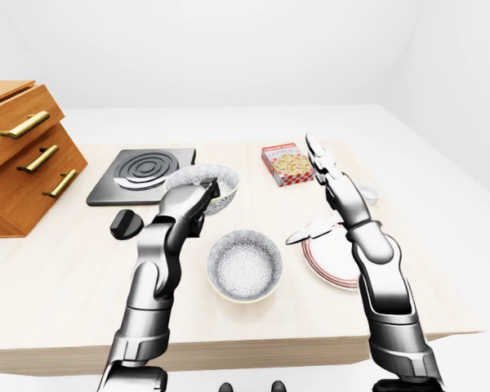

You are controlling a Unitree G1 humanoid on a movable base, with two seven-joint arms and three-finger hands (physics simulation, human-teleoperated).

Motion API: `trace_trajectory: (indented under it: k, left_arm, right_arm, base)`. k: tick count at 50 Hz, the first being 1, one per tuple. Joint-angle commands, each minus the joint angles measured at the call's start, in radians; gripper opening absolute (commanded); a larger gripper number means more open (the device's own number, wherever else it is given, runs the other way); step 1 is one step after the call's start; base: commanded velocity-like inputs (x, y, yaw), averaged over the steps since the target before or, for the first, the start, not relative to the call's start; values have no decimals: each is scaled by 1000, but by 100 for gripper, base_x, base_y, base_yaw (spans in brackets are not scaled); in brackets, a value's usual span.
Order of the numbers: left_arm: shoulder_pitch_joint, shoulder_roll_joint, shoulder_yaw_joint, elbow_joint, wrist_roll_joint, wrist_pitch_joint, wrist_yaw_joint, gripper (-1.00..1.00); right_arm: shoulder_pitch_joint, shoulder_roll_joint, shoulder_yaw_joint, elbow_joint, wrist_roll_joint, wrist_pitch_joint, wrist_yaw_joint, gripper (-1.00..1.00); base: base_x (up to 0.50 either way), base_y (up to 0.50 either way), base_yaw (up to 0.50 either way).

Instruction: Pick the akita bowl from table center and place it on the plate.

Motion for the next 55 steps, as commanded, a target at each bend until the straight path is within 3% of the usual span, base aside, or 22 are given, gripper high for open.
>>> trace_trajectory:
  k: [1,7,20,28,41,55]
  left_arm:
    - [-7,-30,-14,-68,14,0,-37,-100]
    - [-20,-36,-21,-54,10,0,-36,-100]
    - [70,-102,-77,-199,71,0,-98,-100]
    - [109,-136,-106,-280,104,0,-98,-100]
    - [113,-152,-120,-279,106,0,-98,-100]
    - [177,-214,-193,-390,184,0,-98,-100]
  right_arm:
    - [-197,-35,19,80,-163,0,130,100]
    - [-267,-37,40,153,-244,0,182,100]
    - [-338,-7,62,286,-346,0,261,100]
    - [-357,8,67,344,-365,0,262,100]
    - [-384,31,79,406,-372,0,248,100]
    - [-378,36,83,417,-384,0,247,100]
  base:
    - [0,0,0]
    - [0,0,0]
    - [0,0,0]
    - [0,0,0]
    - [0,0,0]
    - [0,0,0]
